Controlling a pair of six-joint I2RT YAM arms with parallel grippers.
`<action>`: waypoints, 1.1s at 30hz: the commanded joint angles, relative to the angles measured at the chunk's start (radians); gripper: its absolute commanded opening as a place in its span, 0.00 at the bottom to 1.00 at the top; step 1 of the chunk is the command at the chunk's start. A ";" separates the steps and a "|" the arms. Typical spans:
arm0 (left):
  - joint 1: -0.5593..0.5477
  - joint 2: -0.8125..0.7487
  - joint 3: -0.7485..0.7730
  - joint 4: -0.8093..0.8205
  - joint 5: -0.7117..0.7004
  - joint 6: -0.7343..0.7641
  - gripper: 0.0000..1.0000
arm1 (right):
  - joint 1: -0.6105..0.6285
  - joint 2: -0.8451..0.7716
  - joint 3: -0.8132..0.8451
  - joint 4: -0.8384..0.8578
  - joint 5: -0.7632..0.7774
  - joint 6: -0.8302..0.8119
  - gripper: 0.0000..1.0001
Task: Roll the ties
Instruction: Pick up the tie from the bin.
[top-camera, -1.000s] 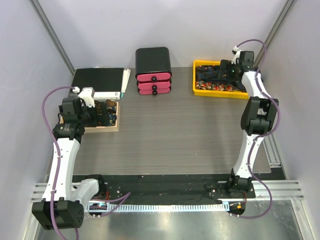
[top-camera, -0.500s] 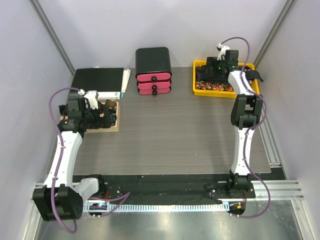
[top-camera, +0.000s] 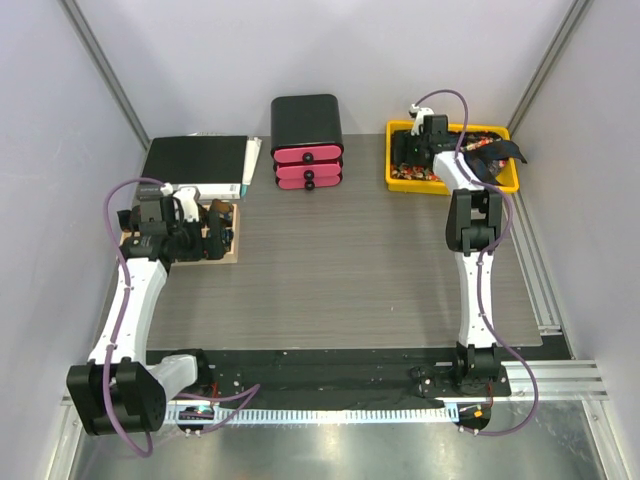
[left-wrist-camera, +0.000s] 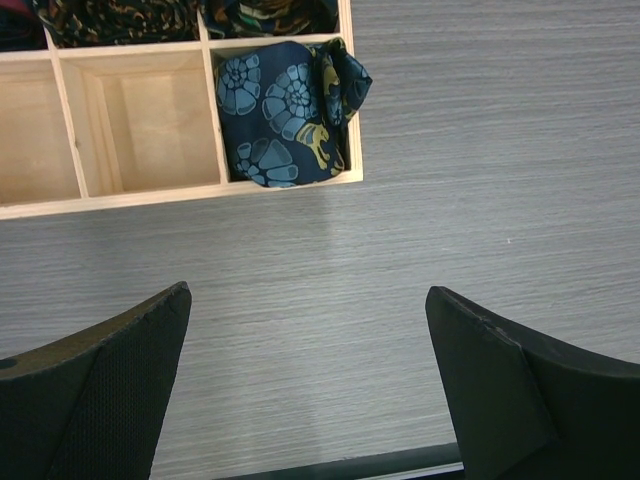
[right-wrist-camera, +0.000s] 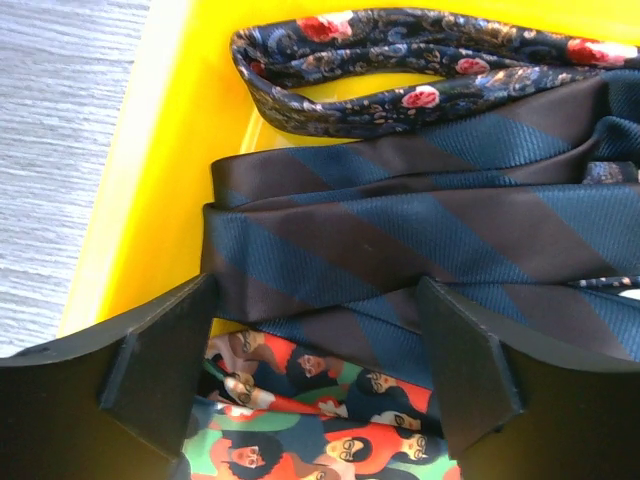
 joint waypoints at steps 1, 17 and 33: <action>0.004 0.005 -0.006 0.004 -0.007 0.006 1.00 | 0.016 0.010 0.052 0.066 0.067 -0.002 0.80; 0.004 0.019 0.017 -0.017 -0.003 -0.015 1.00 | -0.024 -0.197 0.073 0.100 0.078 0.118 0.01; 0.004 -0.087 0.028 -0.031 0.016 -0.020 1.00 | -0.124 -0.546 0.061 0.123 -0.044 0.256 0.01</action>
